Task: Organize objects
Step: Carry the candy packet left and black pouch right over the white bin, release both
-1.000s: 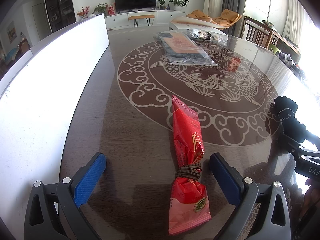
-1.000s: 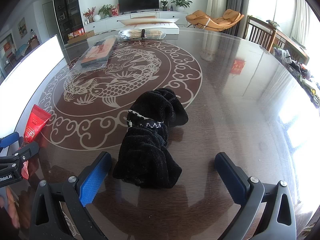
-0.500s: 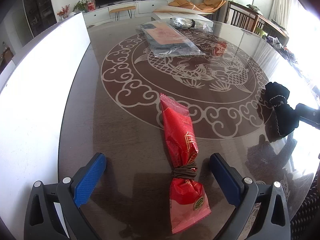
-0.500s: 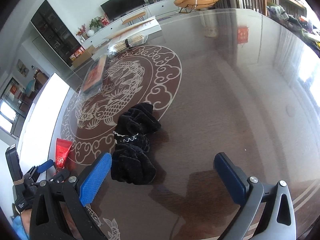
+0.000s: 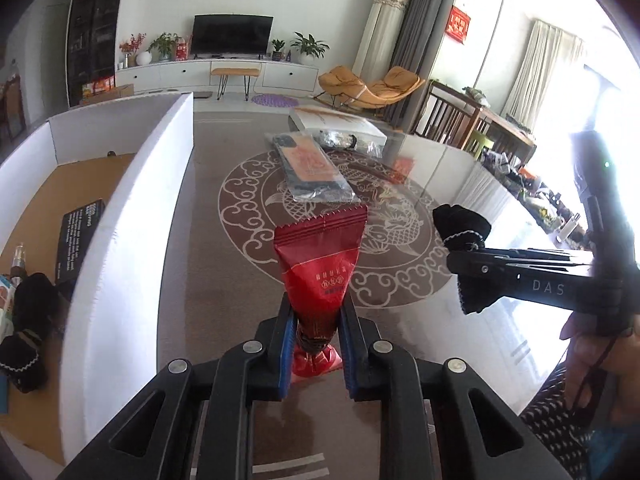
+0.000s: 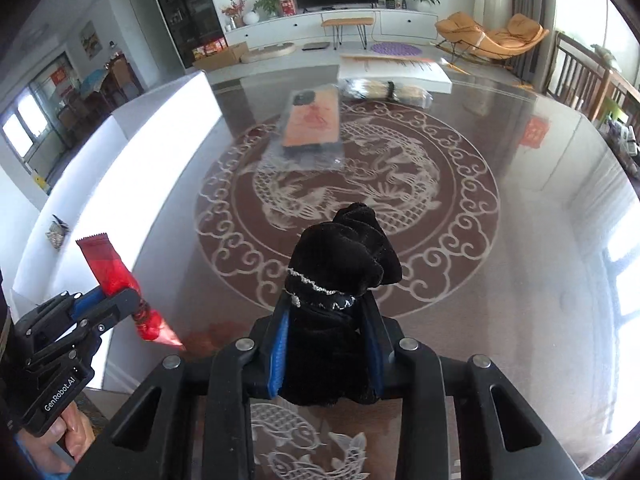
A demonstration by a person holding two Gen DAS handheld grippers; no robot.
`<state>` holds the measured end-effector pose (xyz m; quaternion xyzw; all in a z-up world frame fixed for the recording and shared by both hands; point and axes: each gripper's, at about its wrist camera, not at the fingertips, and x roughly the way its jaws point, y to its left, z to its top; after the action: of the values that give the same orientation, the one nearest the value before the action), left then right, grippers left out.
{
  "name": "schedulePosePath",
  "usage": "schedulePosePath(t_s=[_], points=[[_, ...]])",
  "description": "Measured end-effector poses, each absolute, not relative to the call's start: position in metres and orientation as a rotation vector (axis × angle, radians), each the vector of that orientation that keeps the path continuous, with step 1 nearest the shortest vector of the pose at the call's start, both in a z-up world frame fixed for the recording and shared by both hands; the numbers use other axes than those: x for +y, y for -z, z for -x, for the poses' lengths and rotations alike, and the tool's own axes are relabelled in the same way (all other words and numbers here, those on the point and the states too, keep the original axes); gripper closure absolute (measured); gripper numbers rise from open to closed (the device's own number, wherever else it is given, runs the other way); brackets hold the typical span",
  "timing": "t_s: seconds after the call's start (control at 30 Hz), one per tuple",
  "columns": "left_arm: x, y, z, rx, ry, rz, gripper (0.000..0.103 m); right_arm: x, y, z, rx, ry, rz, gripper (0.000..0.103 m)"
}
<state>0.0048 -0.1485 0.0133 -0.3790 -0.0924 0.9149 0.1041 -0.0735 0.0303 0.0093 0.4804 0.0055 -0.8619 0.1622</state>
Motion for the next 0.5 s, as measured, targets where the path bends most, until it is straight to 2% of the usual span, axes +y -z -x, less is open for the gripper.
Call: schedulePosePath(t_s=[0.23,0.33,0.4,0.43,0.47,0.5], points=[[-0.263,-0.102,-0.056,-0.46,-2.908,0.888,0.084,-0.093,-0.095,0.043,-0.036,2.208,-1.086,0.07],[-0.31,-0.111,-0.063,-0.486,-2.979,0.934,0.084,-0.154,-0.099,0.034,-0.006,2.078,-1.063,0.07],[-0.332,-0.1,-0.058,-0.427,-3.025,1.072,0.084,-0.191,-0.09,0.028,0.043,2.03,-1.073,0.067],[-0.342,-0.089,-0.051,-0.388,-3.042,1.182,0.082,-0.207,-0.082,0.025,0.08,2.015,-1.081,0.055],[-0.351,-0.074,-0.044,-0.347,-3.043,1.296,0.073,-0.221,-0.072,0.024,0.115,1.996,-1.101,0.043],[-0.359,-0.056,-0.037,-0.311,-3.047,1.417,0.046,-0.231,-0.061,0.024,0.137,1.983,-1.129,0.022]])
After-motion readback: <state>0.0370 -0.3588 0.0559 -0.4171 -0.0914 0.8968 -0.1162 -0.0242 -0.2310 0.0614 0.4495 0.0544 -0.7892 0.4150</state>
